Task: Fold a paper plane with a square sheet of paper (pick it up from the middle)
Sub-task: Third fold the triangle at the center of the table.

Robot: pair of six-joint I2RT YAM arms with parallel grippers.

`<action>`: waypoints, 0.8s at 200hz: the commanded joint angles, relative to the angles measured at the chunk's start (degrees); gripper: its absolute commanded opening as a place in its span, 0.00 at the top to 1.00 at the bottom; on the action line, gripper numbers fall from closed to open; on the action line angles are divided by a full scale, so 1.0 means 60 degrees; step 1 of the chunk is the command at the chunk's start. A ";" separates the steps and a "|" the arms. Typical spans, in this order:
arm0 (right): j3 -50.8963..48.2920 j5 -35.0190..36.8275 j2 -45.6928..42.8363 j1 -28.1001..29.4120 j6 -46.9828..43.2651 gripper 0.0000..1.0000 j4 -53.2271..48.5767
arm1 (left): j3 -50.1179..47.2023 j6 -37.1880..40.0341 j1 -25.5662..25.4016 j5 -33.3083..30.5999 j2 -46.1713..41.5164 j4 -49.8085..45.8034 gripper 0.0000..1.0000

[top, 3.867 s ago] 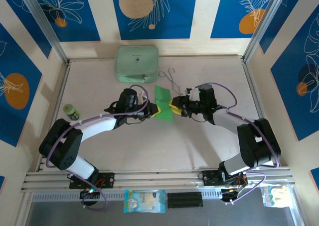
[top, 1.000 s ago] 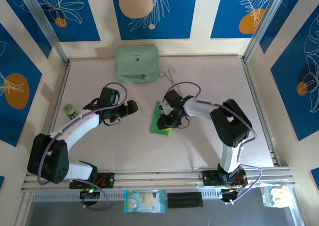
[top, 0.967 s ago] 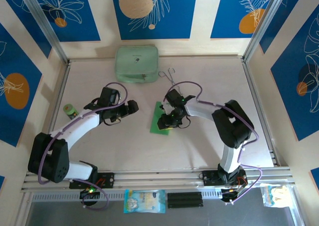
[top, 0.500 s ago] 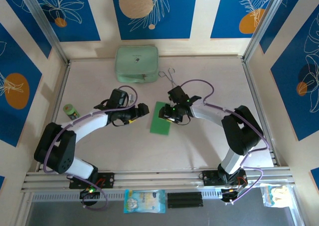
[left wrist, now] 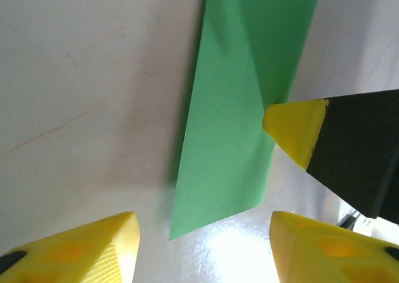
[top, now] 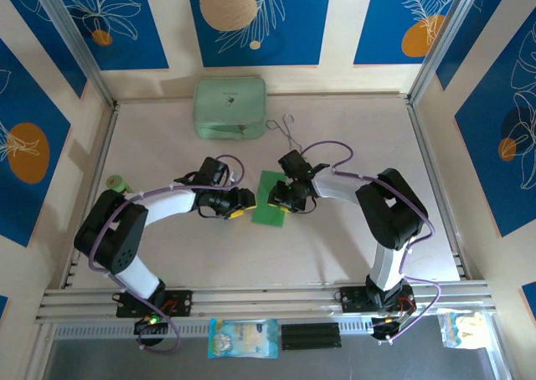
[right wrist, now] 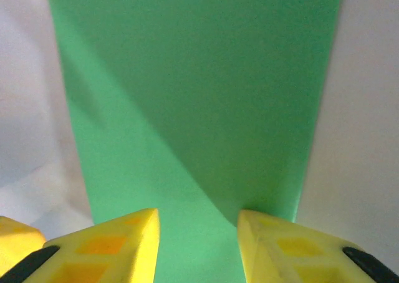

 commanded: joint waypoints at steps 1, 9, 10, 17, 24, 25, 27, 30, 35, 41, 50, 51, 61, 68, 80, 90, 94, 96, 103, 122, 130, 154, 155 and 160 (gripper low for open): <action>-0.0338 0.0037 0.0375 -0.0137 -0.0386 0.61 -0.0270 | 0.0316 0.0217 -0.0116 0.0396 0.0320 -0.0118 0.47; -0.0401 0.0011 0.0379 -0.0181 -0.0439 0.61 -0.0258 | 0.0356 0.0218 -0.0125 0.0410 0.0424 -0.0155 0.49; -0.0417 0.0009 0.0379 -0.0178 -0.0443 0.61 -0.0257 | 0.0367 0.0218 -0.0121 0.0411 0.0434 -0.0155 0.49; -0.0481 0.0008 0.0366 -0.0215 -0.0484 0.61 -0.0256 | 0.0390 0.0217 -0.0133 0.0479 0.0503 -0.0118 0.51; -0.0543 0.0007 0.0351 -0.0248 -0.0502 0.62 -0.0242 | 0.0391 0.0190 -0.0158 0.0529 0.0566 -0.0059 0.52; -0.0547 0.0007 0.0350 -0.0256 -0.0504 0.62 -0.0242 | 0.0399 0.0181 -0.0159 0.0529 0.0578 -0.0049 0.52; -0.0567 0.0007 0.0339 -0.0258 -0.0505 0.62 -0.0235 | 0.0404 0.0175 -0.0160 0.0540 0.0586 -0.0034 0.52; -0.0588 0.0007 0.0328 -0.0276 -0.0513 0.62 -0.0221 | 0.0417 0.0166 -0.0169 0.0556 0.0631 -0.0038 0.53; -0.0618 0.0008 0.0321 -0.0294 -0.0531 0.62 -0.0214 | 0.0427 0.0159 -0.0171 0.0571 0.0675 -0.0033 0.53; -0.0650 0.0002 0.0309 -0.0315 -0.0521 0.62 -0.0202 | 0.0456 0.0150 -0.0189 0.0591 0.0718 -0.0024 0.54; -0.0678 -0.0005 0.0295 -0.0328 -0.0523 0.62 -0.0191 | 0.0493 0.0144 -0.0209 0.0641 0.0821 -0.0019 0.55; -0.0680 -0.0006 0.0293 -0.0325 -0.0537 0.62 -0.0194 | 0.0501 0.0144 -0.0214 0.0651 0.0830 -0.0021 0.55; -0.0696 -0.0005 0.0299 -0.0355 -0.0521 0.62 -0.0183 | 0.0561 0.0162 -0.0228 0.0737 0.0922 0.0026 0.56; -0.0696 -0.0007 0.0306 -0.0366 -0.0520 0.62 -0.0183 | 0.0600 0.0181 -0.0243 0.0811 0.0995 0.0053 0.56; -0.0670 -0.0034 0.0339 -0.0379 -0.0528 0.63 -0.0198 | 0.0689 0.0258 -0.0255 0.0911 0.1092 0.0034 0.56; -0.0663 -0.0064 0.0351 -0.0376 -0.0525 0.63 -0.0198 | 0.0769 0.0326 -0.0252 0.0935 0.1181 -0.0075 0.56; -0.0667 -0.0062 0.0343 -0.0372 -0.0529 0.63 -0.0197 | 0.0818 0.0345 -0.0258 0.0934 0.1203 -0.0119 0.56; -0.0667 -0.0057 0.0348 -0.0375 -0.0522 0.63 -0.0198 | 0.0828 0.0355 -0.0251 0.0934 0.1215 -0.0143 0.56; -0.0666 -0.0053 0.0336 -0.0380 -0.0535 0.63 -0.0198 | 0.0884 0.0414 -0.0255 0.0954 0.1263 -0.0184 0.56; -0.0674 -0.0055 0.0321 -0.0409 -0.0551 0.63 -0.0213 | 0.1018 0.0502 -0.0250 0.0969 0.1336 -0.0300 0.55; -0.0681 -0.0058 0.0307 -0.0423 -0.0553 0.63 -0.0224 | 0.1057 0.0524 -0.0260 0.0978 0.1329 -0.0310 0.55; -0.0694 -0.0054 0.0262 -0.0464 -0.0564 0.63 -0.0248 | 0.1107 0.0619 -0.0259 0.0771 0.1180 -0.0422 0.54; -0.0696 -0.0052 0.0255 -0.0468 -0.0564 0.63 -0.0243 | 0.1108 0.0631 -0.0261 0.0745 0.1170 -0.0443 0.54; -0.0710 -0.0053 0.0248 -0.0466 -0.0564 0.63 -0.0242 | 0.1123 0.0682 -0.0250 0.0632 0.1148 -0.0538 0.54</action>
